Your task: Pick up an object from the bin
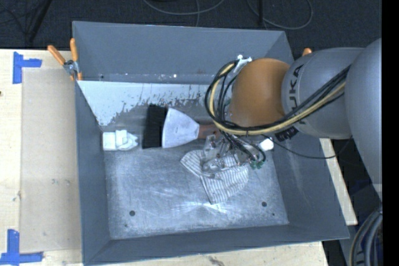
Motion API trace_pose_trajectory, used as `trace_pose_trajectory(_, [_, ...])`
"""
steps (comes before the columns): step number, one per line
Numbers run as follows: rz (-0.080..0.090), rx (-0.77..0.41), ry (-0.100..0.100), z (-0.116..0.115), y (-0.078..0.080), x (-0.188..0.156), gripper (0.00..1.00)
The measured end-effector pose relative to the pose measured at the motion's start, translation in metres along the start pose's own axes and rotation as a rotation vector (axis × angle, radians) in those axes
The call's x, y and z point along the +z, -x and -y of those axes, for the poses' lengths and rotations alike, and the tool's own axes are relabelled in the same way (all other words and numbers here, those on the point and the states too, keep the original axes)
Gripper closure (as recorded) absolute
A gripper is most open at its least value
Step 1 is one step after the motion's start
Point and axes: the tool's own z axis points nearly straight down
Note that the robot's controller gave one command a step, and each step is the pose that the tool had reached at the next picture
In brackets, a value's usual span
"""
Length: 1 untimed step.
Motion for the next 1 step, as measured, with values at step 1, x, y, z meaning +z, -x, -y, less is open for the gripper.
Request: trace_pose_trajectory(1, [-0.008,-0.002,0.001,-0.0019,-0.0048,-0.0444,1.0])
